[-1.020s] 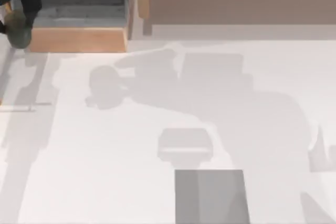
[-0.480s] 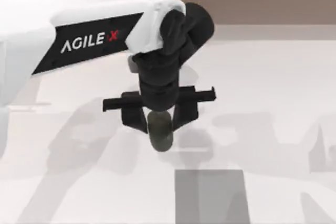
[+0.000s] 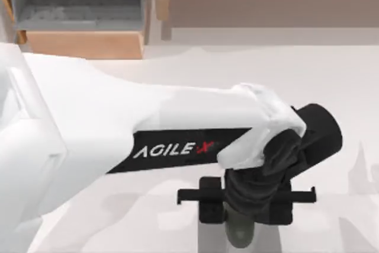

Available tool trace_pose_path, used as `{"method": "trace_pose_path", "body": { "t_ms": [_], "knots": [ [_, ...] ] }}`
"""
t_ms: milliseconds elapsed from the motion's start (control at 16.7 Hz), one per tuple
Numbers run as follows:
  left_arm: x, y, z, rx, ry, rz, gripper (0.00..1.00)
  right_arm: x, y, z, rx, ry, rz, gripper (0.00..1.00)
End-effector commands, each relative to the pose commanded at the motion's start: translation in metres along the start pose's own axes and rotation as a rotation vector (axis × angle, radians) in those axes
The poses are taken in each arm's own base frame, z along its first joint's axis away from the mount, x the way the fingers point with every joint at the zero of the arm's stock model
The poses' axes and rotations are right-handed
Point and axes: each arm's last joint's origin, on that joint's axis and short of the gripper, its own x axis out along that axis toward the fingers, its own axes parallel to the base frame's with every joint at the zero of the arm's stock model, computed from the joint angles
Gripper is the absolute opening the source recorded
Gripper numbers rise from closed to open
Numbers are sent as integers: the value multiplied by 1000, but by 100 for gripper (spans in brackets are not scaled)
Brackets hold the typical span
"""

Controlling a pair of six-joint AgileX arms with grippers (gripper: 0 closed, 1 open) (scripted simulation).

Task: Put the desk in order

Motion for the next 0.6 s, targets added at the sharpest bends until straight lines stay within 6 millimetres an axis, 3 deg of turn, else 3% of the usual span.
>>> {"method": "trace_pose_path", "body": {
  "t_ms": [600],
  "knots": [
    [-2, -5, -6, 11, -15, -22, 0, 0, 0, 0, 0, 0, 0, 100]
  ]
}}
